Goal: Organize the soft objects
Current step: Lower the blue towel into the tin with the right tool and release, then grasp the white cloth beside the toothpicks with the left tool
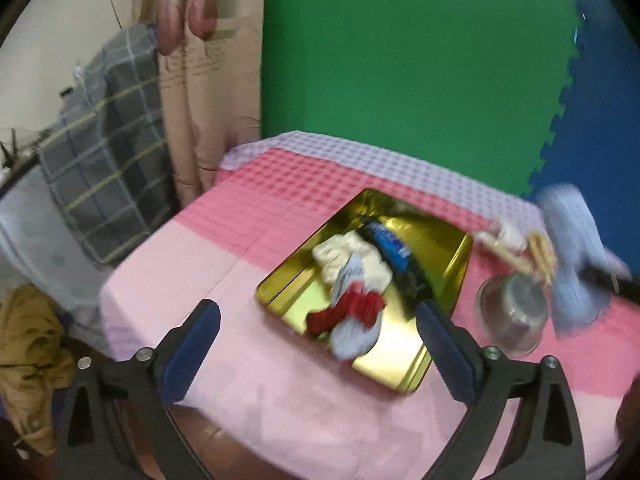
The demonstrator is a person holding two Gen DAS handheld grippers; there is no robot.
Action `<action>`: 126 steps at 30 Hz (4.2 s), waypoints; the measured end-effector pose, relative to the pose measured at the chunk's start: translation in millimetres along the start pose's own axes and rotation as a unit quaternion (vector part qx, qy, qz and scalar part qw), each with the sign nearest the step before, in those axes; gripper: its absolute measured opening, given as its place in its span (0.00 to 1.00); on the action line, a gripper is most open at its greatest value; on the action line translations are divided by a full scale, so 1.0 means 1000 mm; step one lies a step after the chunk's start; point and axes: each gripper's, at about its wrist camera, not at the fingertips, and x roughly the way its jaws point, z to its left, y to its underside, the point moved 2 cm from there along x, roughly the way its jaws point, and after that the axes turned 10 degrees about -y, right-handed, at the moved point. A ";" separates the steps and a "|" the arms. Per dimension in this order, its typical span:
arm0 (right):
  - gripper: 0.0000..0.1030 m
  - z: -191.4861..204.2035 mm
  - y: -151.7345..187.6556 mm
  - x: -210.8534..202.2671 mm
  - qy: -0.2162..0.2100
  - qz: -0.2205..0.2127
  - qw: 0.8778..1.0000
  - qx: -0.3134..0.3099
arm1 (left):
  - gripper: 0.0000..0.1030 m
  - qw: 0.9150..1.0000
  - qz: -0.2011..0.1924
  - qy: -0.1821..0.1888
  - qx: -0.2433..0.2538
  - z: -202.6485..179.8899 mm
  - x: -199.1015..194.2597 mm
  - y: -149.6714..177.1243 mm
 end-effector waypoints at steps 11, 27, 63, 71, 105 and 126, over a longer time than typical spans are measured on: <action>0.20 0.019 -0.052 0.141 0.015 0.079 0.997 -0.022 | 0.95 0.999 0.012 -0.037 0.009 0.010 0.022 0.029; 0.24 0.000 -0.053 0.236 0.108 0.135 0.983 -0.057 | 0.95 0.999 0.041 -0.029 -0.008 0.021 0.037 0.035; 0.63 -0.179 0.083 -0.112 0.465 -0.052 0.883 0.036 | 0.95 0.997 0.021 -0.060 0.048 -0.005 0.023 0.041; 0.66 -0.214 0.106 -0.120 0.486 -0.023 0.870 0.078 | 0.95 0.994 0.000 -0.075 0.083 -0.023 0.011 0.036; 0.70 -0.227 0.109 -0.123 0.404 -0.054 0.906 0.111 | 0.96 0.955 0.063 0.162 0.239 -0.269 0.047 -0.064; 0.73 -0.221 0.108 -0.130 0.396 -0.085 0.906 0.118 | 0.79 0.919 0.160 0.158 0.324 -0.361 0.176 -0.095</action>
